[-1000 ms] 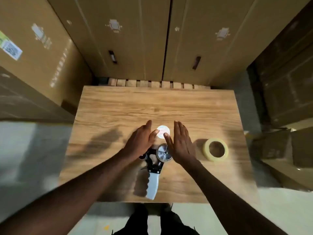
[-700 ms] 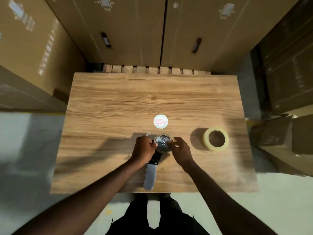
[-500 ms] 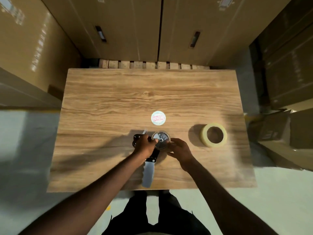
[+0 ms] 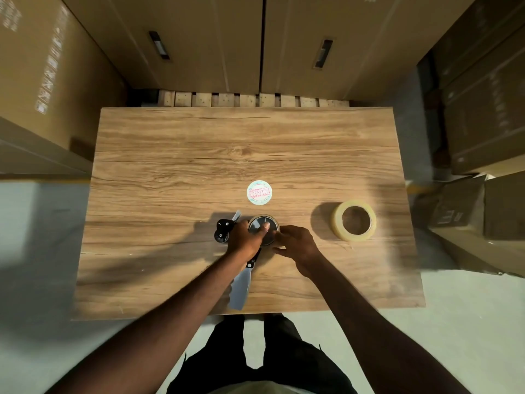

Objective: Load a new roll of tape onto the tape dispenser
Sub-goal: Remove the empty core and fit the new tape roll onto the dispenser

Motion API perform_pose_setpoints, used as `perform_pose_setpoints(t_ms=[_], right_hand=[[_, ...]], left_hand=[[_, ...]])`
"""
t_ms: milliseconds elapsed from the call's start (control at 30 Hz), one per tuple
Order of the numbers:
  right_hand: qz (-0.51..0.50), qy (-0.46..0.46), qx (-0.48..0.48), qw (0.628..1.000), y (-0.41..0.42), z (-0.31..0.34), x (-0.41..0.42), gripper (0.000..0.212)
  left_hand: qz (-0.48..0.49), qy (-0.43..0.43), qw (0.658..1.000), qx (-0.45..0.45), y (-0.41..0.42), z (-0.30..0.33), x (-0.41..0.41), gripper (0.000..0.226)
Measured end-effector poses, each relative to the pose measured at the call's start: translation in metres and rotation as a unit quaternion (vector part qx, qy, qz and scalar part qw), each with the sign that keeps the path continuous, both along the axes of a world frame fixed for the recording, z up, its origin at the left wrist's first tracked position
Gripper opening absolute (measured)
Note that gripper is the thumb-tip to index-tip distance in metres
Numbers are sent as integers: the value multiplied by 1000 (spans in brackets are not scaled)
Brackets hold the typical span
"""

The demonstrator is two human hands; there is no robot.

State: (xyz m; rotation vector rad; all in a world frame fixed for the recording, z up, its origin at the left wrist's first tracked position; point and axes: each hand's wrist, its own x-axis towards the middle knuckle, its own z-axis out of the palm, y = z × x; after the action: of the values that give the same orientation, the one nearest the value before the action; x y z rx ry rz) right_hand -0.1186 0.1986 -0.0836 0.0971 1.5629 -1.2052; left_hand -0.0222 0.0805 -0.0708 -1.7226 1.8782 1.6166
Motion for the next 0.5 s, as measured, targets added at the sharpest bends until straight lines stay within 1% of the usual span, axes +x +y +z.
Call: perform_pose_setpoints(t_ms=[200, 333, 500], right_hand=[[-16, 6, -2, 1000, 1, -2, 2, 24], [-25, 11, 1, 1000, 3, -4, 6, 24], [-10, 26, 3, 1000, 9, -10, 8, 24]], left_hand=[[22, -25, 999, -4, -1, 0, -3, 58], [21, -35, 999, -11, 2, -2, -4, 54], [21, -46, 999, -7, 4, -6, -3, 50]])
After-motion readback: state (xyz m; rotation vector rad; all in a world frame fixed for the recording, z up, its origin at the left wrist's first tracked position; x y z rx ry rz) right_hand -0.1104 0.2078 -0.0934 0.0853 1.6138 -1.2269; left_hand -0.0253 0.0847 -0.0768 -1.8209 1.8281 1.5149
